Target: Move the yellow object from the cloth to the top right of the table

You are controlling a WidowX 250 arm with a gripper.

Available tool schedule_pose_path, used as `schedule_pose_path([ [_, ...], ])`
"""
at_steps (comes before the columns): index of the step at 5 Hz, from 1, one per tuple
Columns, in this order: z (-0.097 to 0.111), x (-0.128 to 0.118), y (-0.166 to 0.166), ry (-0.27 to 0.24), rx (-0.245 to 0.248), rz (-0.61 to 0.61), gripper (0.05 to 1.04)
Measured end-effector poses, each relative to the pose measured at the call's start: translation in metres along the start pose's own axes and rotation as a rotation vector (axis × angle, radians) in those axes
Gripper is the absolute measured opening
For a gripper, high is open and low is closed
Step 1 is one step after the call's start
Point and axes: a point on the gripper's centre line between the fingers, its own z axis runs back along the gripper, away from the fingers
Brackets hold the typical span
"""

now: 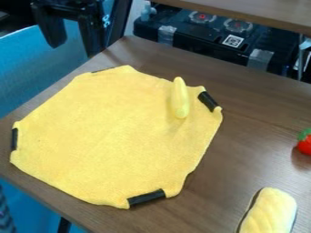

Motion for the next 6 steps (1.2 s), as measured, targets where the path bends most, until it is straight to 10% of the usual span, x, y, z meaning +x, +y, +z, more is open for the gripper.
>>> schedule_pose_path([
  [3,-0.045,0.015,-0.012,0.018,0.016,0.100,1.000],
  [6,-0.100,0.091,-0.043,-0.075,-0.107,0.477,1.000],
])
